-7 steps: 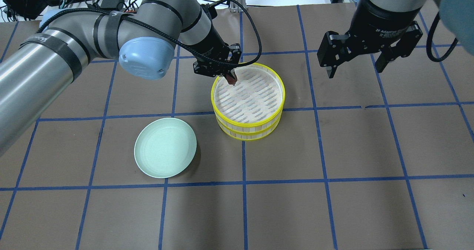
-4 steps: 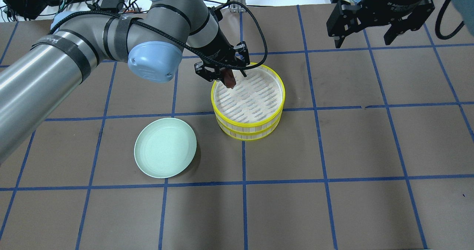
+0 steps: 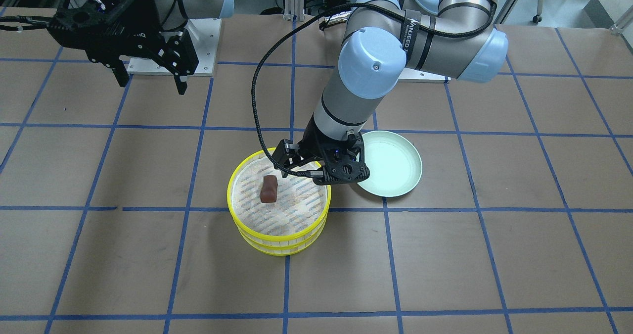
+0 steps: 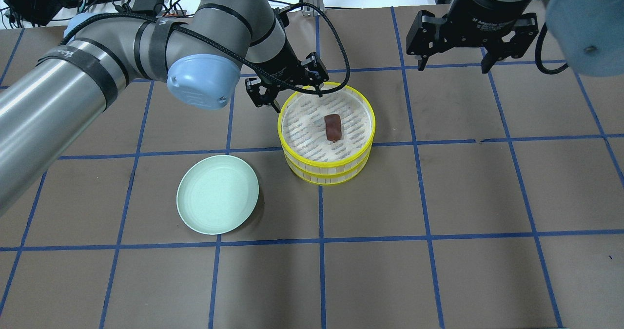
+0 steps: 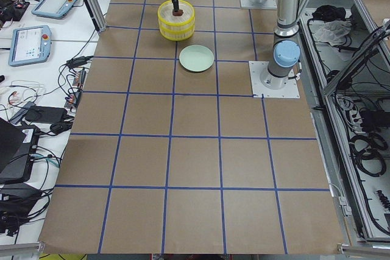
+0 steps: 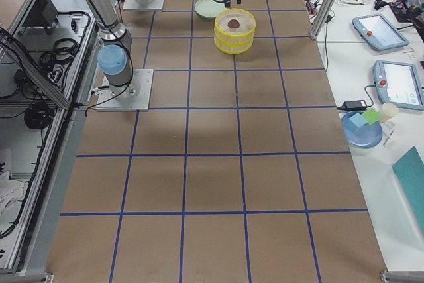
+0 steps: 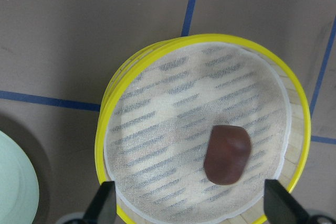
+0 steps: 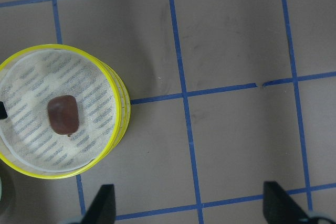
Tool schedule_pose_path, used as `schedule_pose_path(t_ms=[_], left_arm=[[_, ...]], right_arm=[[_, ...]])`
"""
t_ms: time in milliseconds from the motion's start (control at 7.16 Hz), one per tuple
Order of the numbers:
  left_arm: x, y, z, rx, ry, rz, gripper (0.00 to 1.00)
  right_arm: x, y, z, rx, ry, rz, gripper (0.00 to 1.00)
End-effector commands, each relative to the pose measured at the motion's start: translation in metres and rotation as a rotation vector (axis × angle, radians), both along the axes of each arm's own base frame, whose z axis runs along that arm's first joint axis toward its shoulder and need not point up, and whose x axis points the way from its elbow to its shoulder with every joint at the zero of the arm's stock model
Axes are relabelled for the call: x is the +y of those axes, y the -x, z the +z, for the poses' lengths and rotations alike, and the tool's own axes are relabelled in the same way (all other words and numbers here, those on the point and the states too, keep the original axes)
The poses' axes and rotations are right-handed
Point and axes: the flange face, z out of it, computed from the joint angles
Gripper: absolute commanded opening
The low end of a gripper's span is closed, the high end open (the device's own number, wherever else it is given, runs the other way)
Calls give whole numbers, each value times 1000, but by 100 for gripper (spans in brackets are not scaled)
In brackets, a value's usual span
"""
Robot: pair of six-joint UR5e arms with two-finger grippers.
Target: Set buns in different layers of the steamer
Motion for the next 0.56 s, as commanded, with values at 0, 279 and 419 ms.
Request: schedule_pose_path(t_ms=[0, 279, 419], left_arm=[[10, -10, 10, -86, -11, -32, 100], [18, -46, 41, -248, 17, -216, 100], [21, -70, 60, -272, 30, -246, 100]], right_arm=[[-2, 4, -6, 13, 2, 73, 99], [-2, 2, -10, -38, -18, 106, 100], [10, 3, -10, -39, -93, 101, 100]])
